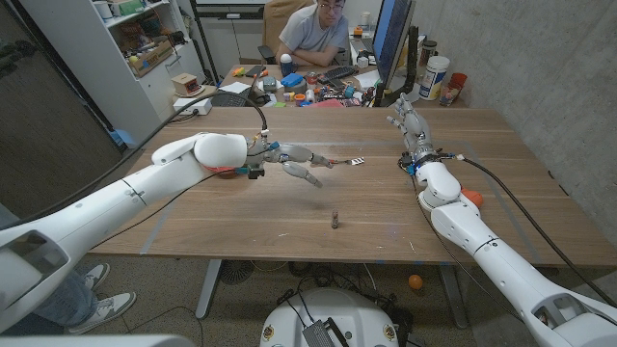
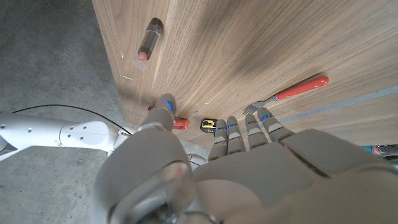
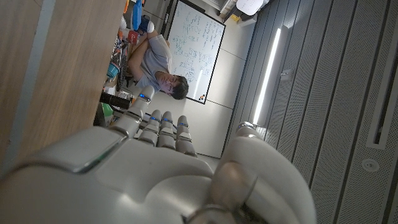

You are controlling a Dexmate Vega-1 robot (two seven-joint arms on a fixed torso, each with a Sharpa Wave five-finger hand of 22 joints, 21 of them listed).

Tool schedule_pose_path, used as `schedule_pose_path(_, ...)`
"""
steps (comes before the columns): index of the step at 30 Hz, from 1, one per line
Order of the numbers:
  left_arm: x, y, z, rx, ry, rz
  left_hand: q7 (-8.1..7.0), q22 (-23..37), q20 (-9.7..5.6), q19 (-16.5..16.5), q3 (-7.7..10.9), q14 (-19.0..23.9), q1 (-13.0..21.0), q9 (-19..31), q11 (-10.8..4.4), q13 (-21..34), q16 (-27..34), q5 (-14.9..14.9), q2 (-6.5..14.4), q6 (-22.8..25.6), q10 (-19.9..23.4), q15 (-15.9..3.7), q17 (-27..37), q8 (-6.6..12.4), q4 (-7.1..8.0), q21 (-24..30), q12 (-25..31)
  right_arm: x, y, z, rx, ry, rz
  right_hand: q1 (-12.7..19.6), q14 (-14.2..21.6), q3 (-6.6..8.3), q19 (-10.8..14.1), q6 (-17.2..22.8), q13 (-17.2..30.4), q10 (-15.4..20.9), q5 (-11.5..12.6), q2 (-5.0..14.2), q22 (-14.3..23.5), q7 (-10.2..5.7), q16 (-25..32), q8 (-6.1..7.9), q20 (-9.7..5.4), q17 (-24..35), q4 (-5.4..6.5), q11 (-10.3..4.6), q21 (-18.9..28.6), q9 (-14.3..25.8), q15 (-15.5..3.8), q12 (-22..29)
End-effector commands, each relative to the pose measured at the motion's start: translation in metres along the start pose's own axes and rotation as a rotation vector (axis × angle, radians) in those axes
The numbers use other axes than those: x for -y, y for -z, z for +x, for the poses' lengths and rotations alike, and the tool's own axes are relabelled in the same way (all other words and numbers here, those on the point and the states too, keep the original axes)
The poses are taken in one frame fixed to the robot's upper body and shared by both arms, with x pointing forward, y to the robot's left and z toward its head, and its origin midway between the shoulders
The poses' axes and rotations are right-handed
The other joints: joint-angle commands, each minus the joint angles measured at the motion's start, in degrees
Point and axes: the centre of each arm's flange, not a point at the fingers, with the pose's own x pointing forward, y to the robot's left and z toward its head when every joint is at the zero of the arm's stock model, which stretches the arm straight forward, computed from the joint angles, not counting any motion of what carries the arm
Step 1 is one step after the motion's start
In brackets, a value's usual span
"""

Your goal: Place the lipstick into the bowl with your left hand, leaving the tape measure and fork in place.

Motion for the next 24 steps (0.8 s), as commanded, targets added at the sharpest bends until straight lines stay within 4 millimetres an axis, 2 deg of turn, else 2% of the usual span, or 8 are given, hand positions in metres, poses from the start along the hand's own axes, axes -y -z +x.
schedule_pose_path(1,-0.008,-0.021,0.018,0.015,0.046,0.186,0.23,0.3,0.26,0.5,0.33,0.4,1.1,0.1,0.12,0.2,0.0,-0.4,-0.1,-0.4,-0.2,0.27,0.1,0.00,0.09,-0.1,0.4,-0.004,-0.004,0.004,0.018,-0.004,-0.001,0.1,0.4,-0.28,0.6,0.4,0.1,0.4,0.3,-0.88,0.1,-0.21,0.5,0.20,0.04,0.0,-0.15,-0.04,-0.2,0.2,0.21,-0.1)
schedule_pose_path(11,-0.005,-0.044,0.040,0.086,0.098,0.291,-0.59,0.3,0.23,0.8,0.33,0.8,1.8,0.1,-0.34,0.3,0.1,-0.5,-0.5,-0.5,-0.2,0.17,0.1,-0.03,0.19,-0.4,0.4,0.003,-0.006,0.001,0.015,0.005,-0.012,0.1,0.6,-0.47,0.8,0.5,0.1,0.7,0.4,-1.20,0.1,-0.49,0.5,0.17,0.01,-0.2,-0.31,-0.13,-0.5,0.2,-0.01,-0.2)
schedule_pose_path(24,0.003,-0.067,0.051,0.179,0.185,0.391,-2.77,0.4,0.00,1.4,0.32,1.4,3.2,0.1,-2.89,0.6,0.2,-0.7,-1.1,0.0,0.3,-1.16,0.1,0.13,0.45,-1.0,0.7,0.018,-0.013,-0.003,0.006,0.024,-0.049,0.0,0.6,-0.78,0.9,0.4,0.1,0.7,0.6,-1.64,0.1,-0.62,0.4,0.06,-0.07,-0.5,-0.46,-0.26,-0.9,0.2,-0.08,-0.4)
